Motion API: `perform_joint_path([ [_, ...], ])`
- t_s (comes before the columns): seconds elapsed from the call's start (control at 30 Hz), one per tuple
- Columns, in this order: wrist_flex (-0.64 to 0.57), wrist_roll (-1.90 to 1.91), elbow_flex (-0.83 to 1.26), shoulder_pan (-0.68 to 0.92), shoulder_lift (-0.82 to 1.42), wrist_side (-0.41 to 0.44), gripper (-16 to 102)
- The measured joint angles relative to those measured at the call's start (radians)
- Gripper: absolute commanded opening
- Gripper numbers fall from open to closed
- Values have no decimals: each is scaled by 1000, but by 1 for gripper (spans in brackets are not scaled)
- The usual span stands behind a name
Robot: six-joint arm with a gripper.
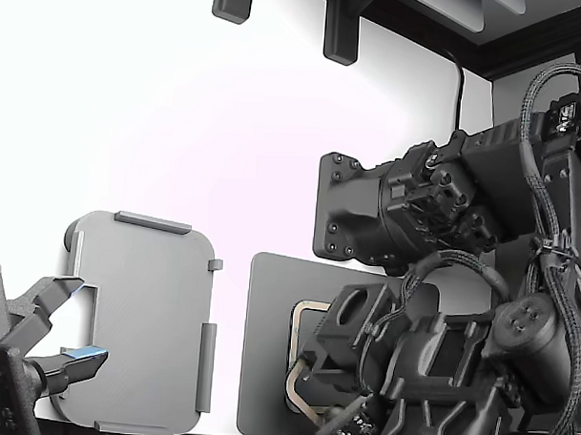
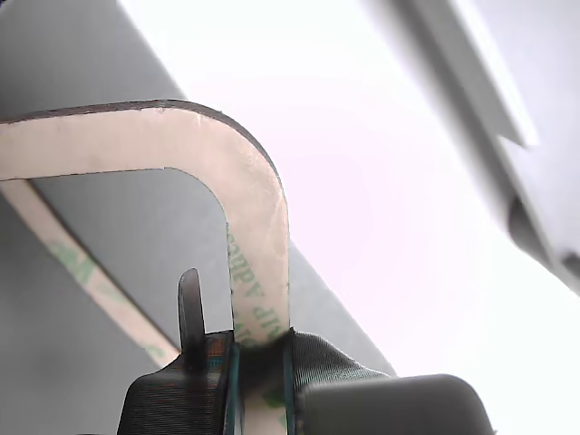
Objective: Move top rectangular frame to the holder.
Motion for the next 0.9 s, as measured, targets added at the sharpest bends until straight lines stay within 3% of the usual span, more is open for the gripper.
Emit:
perform_joint_path([
  [0.5,2,324,-130,-229,51,-55,-11],
  [0.9,2,348,-268,-433,-63,-87,-11],
])
